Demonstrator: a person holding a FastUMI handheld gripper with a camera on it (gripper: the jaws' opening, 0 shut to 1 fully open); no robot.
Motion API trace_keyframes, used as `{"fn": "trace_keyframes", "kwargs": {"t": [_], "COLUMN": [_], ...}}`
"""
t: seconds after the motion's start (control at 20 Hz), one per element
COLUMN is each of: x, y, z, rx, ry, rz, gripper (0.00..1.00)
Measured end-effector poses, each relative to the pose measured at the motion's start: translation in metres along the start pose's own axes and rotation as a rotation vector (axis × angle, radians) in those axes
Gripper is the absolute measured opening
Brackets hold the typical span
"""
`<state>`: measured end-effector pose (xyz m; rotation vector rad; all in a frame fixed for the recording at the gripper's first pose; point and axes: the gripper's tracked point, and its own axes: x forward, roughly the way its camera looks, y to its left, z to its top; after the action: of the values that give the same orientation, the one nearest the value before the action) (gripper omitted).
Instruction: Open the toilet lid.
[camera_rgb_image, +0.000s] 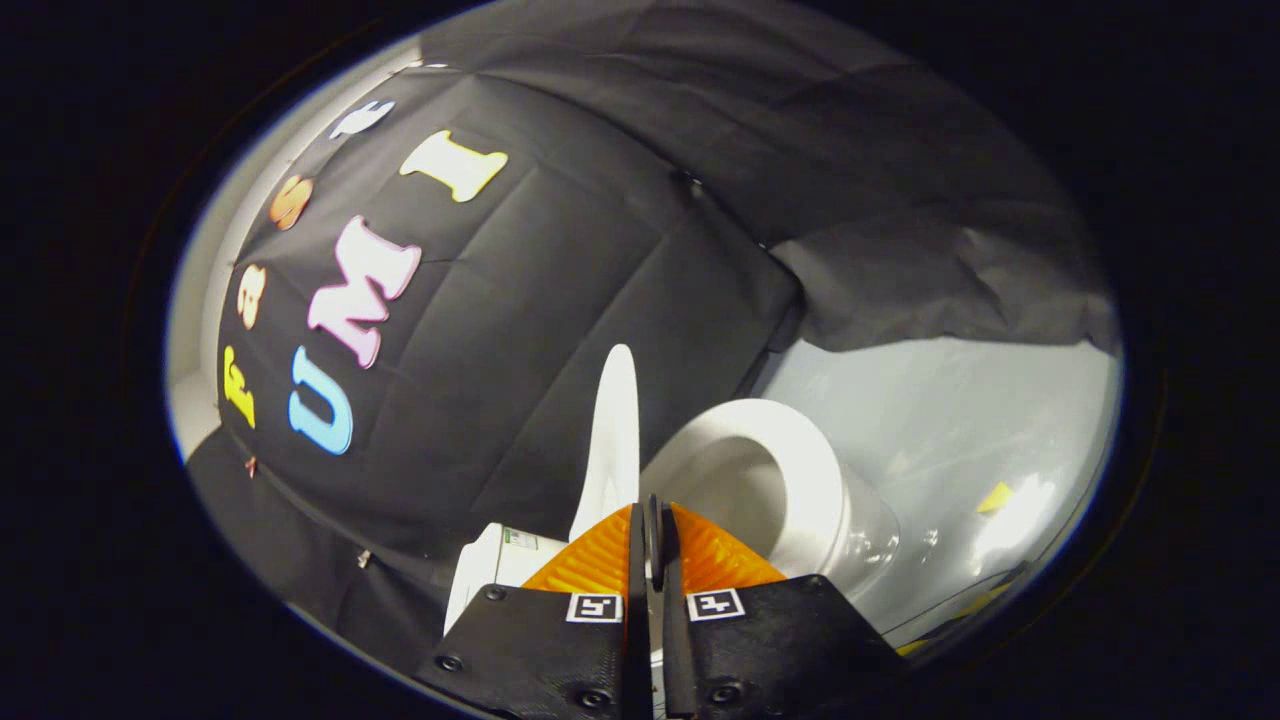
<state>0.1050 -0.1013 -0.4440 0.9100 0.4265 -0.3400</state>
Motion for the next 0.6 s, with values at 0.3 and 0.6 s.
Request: {"fn": "trace_keyframes", "kwargs": {"t": [0.3,0.6], "x": [-0.023,-0.03], "y": [0.109,0.165], "z": [-0.008,-0.028], "rx": [-0.266,-0.431], "ry": [-0.052,-0.086], "rz": [0.03,-0.02], "gripper": [0.09,0.1]}}
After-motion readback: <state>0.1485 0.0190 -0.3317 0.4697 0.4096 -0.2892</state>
